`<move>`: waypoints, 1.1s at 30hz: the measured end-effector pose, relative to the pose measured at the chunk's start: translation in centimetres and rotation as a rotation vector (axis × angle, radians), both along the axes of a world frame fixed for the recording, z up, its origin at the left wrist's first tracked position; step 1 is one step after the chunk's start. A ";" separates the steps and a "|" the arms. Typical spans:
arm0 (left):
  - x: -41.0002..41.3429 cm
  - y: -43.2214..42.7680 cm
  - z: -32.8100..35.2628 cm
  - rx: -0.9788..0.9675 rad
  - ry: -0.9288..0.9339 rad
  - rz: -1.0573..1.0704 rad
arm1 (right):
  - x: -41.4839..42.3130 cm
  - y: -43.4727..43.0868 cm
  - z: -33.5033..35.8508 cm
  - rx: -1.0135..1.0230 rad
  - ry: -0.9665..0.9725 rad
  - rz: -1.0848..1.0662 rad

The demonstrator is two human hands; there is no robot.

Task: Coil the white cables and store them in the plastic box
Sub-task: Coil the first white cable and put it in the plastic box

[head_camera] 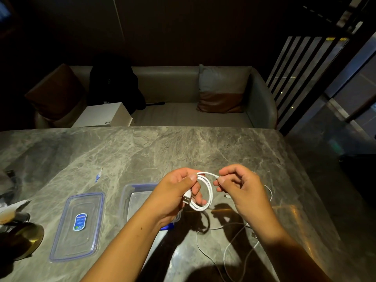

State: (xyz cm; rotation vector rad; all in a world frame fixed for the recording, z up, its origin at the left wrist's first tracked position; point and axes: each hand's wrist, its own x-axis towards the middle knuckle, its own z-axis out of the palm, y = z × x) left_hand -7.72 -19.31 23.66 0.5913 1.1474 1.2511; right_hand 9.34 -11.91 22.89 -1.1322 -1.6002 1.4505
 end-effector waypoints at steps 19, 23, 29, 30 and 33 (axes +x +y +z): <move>0.8 0.0 -0.5 0.014 0.143 0.158 | -1.4 -1.6 -0.1 -0.481 0.101 0.132; 0.6 -0.1 -0.8 0.000 0.141 0.160 | -1.5 -1.4 0.0 -0.553 0.196 0.106; 0.7 -0.1 -1.3 -0.012 0.133 0.169 | -1.5 -1.5 0.4 -0.659 0.293 0.167; 0.7 -0.1 -1.3 -0.013 0.125 0.175 | -1.5 -1.6 0.5 -0.667 0.335 0.188; 0.6 -0.1 -1.4 -0.004 0.109 0.176 | -1.5 -1.8 0.5 -0.656 0.338 0.215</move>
